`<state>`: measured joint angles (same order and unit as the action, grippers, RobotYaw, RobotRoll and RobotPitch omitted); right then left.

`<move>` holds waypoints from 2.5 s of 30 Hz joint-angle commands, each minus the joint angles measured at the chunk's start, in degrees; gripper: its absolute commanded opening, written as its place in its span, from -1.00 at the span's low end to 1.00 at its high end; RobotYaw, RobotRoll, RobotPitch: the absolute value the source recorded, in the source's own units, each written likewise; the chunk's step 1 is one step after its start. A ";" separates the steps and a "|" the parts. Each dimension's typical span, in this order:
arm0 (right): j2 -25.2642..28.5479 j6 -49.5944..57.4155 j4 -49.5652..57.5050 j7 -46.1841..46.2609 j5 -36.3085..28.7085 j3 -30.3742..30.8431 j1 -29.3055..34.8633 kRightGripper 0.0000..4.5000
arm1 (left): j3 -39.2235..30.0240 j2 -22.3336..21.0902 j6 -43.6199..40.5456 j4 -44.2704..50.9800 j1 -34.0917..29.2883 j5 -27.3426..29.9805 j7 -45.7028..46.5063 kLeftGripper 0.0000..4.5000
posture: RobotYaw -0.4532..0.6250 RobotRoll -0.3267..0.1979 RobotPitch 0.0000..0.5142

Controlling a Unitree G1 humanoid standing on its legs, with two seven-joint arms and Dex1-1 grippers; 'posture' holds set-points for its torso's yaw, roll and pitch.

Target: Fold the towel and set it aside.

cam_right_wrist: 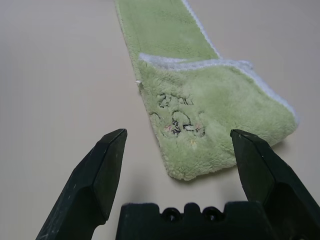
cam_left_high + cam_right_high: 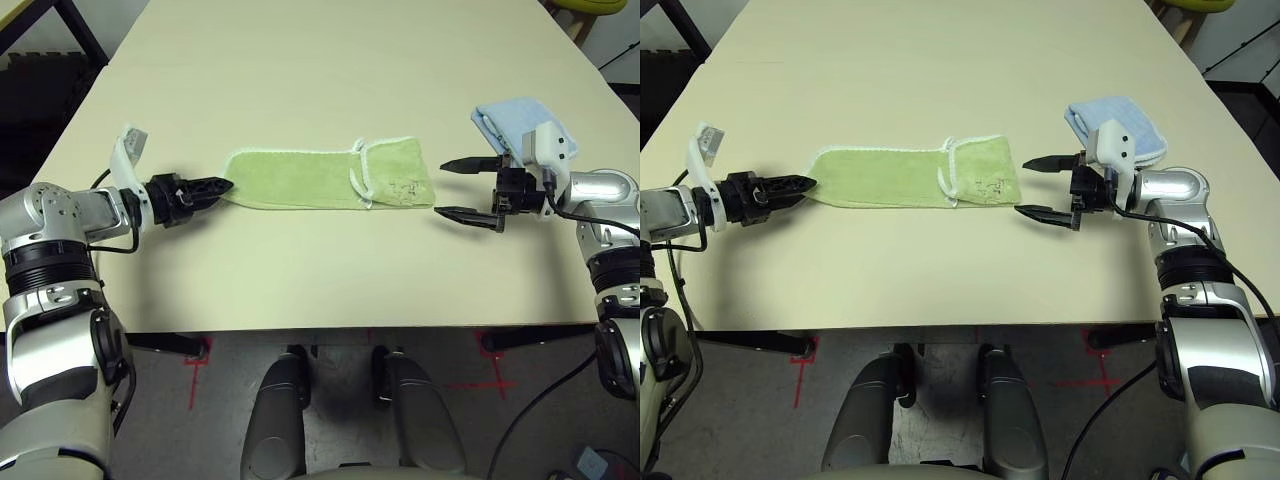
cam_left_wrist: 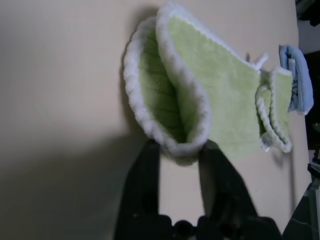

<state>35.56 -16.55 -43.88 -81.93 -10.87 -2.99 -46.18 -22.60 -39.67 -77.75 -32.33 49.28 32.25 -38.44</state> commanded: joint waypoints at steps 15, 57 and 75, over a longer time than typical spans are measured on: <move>1.25 -0.29 -0.35 1.05 0.31 0.47 0.20 1.00 | 3.34 -8.17 6.07 1.75 -5.40 -2.69 0.08 -0.99 | -0.15 0.25 -0.18; 1.17 -1.16 -4.66 2.11 0.54 0.10 -2.89 1.00 | 21.48 4.69 3.79 19.03 13.72 7.44 -15.31 -0.99 | -0.14 0.25 -0.27; 0.66 -1.54 -4.45 2.33 0.56 0.38 -2.82 1.00 | 29.41 13.62 14.23 10.02 14.16 -0.74 -15.84 -0.99 | -0.14 0.25 -0.24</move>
<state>35.93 -17.67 -47.87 -79.53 -10.45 -2.95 -49.11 5.73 -26.49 -64.23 -21.94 63.41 32.26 -53.53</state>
